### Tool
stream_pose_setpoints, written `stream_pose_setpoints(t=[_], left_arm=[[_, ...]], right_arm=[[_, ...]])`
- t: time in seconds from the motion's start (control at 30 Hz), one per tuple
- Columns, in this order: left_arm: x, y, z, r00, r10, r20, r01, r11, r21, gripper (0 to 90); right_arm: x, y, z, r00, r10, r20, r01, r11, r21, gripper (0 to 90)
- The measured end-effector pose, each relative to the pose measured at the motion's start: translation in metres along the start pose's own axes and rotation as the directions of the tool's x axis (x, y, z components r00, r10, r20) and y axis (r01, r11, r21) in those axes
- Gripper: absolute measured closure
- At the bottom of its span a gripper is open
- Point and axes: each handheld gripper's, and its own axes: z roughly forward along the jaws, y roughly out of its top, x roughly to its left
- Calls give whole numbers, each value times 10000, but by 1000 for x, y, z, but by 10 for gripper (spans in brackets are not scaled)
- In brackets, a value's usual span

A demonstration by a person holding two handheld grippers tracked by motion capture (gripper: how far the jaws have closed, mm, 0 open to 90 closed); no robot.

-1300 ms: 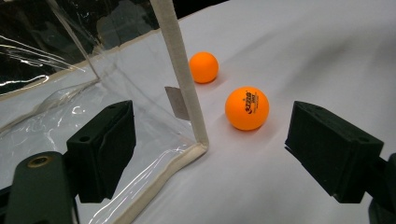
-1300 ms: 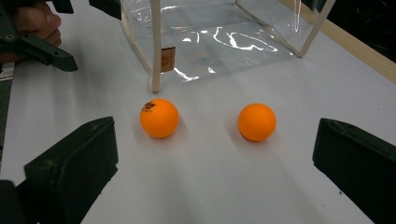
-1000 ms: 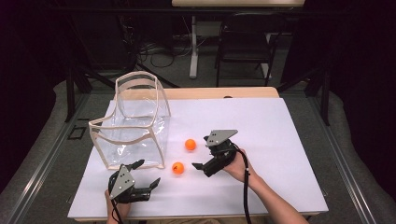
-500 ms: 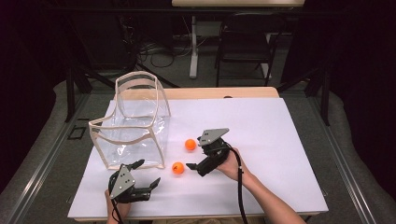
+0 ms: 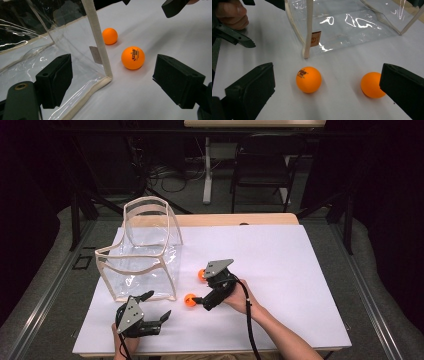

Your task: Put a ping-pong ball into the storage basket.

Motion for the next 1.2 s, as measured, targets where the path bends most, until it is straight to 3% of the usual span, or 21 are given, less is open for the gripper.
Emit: stream_pose_setpoints(t=[0.6,1.2], left_arm=[[1,0,-4,10000,-43,-88,41,9997,-239,158],[0,0,-3,10000,-31,-70,30,9999,-167,158]], right_arm=[[8,-1,21,9998,-12,-198,15,9999,147,0],[8,-11,40,9990,144,-418,-113,9973,719,0]])
